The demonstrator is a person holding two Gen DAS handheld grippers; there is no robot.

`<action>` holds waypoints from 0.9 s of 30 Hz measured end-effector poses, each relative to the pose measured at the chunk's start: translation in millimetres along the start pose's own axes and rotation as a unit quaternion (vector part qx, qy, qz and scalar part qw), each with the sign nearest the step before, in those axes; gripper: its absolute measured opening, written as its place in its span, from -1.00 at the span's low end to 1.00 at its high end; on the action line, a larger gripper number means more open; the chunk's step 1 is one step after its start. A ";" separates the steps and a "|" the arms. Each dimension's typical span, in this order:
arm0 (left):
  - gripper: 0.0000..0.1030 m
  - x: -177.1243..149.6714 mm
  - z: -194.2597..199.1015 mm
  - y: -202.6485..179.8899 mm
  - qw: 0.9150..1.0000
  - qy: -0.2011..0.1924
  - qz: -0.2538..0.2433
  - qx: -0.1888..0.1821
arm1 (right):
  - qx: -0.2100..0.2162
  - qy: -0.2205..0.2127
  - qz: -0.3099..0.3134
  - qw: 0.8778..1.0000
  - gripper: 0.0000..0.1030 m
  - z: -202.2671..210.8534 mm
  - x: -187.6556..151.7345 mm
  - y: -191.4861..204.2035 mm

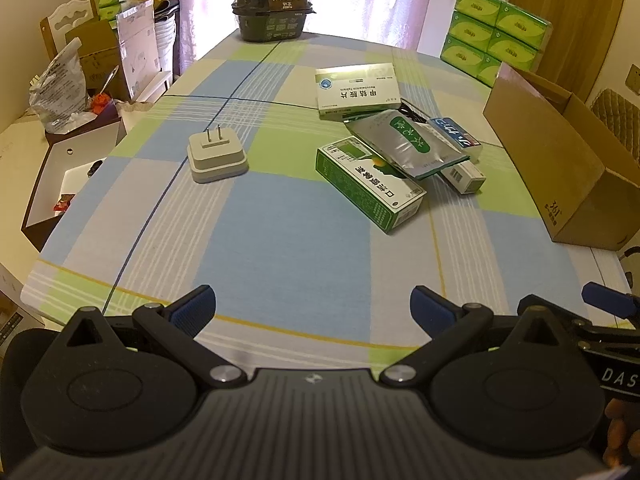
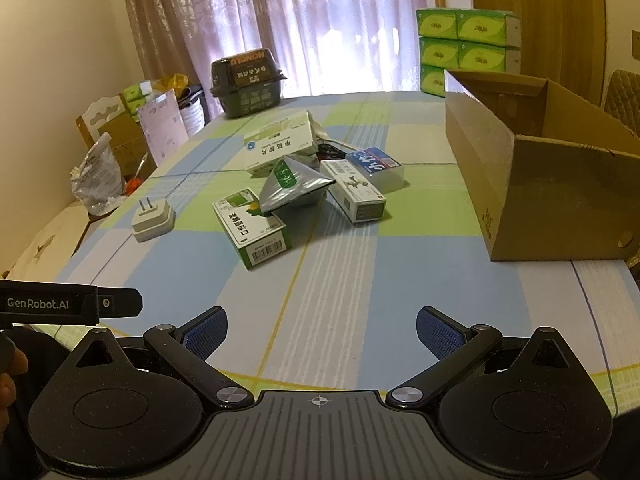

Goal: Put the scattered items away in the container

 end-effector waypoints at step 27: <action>0.98 14.5 -10.6 16.5 1.000 -0.011 0.013 0.013 | 0.031 -0.020 0.063 0.997 1.00 -24.7 11.8 12.1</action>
Point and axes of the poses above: each gripper's, at about its wrist camera, not at the fingertips, and z roughly against the way its jaws point, y to its left, x to its top, the point moved 1 cm from there along -z, roughly the way its jaws point, and after that the axes turned 15 degrees about z, right-handed, at the moved point
